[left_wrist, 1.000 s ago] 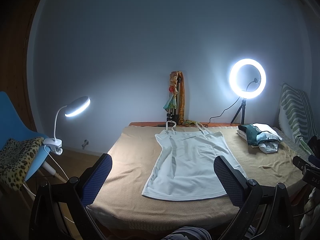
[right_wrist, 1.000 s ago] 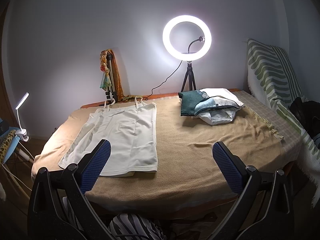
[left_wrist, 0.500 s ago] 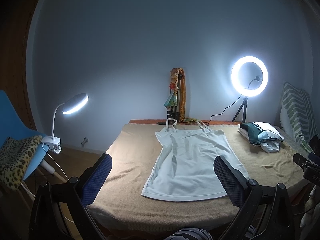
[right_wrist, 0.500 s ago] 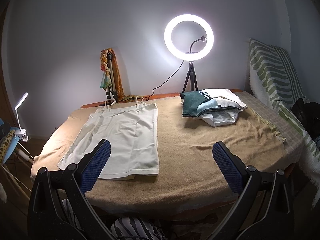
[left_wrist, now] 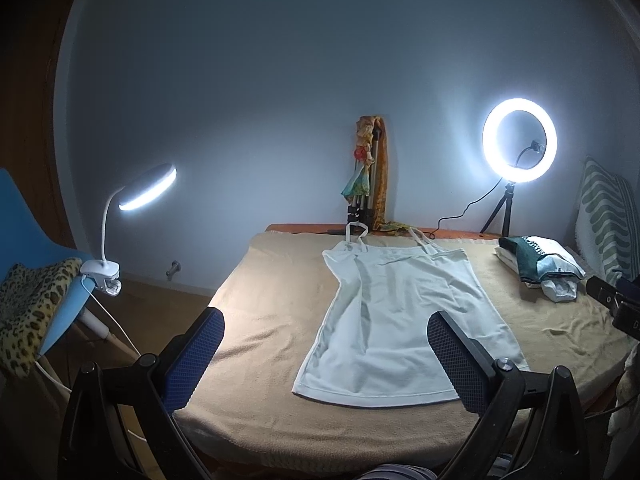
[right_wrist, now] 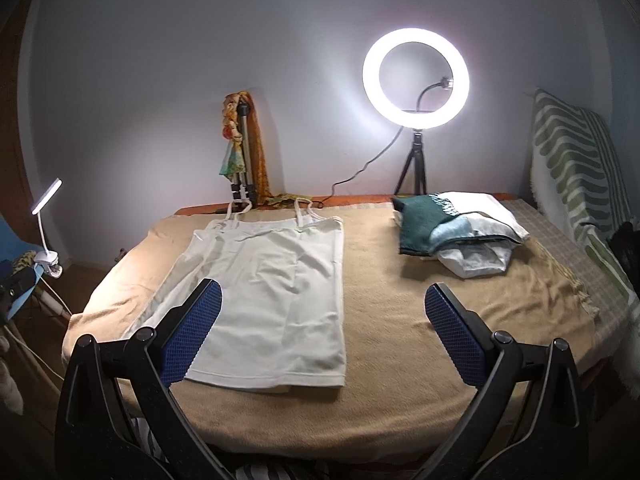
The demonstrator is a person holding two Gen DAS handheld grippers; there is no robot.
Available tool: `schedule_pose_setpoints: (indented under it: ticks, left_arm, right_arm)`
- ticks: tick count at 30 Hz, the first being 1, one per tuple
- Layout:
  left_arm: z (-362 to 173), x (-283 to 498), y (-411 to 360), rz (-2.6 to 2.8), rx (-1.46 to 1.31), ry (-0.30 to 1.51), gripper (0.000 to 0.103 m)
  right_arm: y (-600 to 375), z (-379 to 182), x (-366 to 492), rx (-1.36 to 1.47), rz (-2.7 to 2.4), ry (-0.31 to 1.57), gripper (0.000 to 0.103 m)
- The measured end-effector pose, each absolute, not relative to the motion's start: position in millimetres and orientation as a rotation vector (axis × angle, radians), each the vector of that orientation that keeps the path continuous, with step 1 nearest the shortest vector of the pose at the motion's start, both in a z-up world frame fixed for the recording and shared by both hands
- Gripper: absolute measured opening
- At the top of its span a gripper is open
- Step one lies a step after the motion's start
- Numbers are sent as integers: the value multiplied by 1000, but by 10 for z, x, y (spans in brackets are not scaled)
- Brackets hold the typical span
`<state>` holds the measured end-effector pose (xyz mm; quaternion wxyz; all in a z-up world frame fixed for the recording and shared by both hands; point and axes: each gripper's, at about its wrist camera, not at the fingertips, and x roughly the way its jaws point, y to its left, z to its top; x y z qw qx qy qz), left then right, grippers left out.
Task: Fold small clothes
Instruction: 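Grasp the camisole's side edge with the left gripper while the right grasps near the straps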
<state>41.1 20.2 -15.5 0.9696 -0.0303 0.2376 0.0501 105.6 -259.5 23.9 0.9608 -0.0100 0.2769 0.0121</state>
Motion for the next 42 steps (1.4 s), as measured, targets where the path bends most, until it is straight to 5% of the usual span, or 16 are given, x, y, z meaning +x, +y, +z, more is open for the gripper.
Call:
schedule_pose_setpoints:
  ticks: [10, 16, 32, 42]
  left_arm:
    - [-506, 742, 511, 126, -82, 542, 98]
    - [-940, 1022, 749, 85, -163, 657, 81]
    - [-1878, 1721, 871, -94, -302, 879, 62]
    - [-1993, 1780, 1034, -141, -362, 879, 42]
  right_arm:
    - [-1921, 286, 1833, -74, 227, 564, 103]
    - [-1349, 214, 2500, -67, 357, 634, 102]
    - [-126, -1001, 4425, -77, 464, 1033, 65]
    - [519, -1706, 5081, -164, 419, 1152, 58]
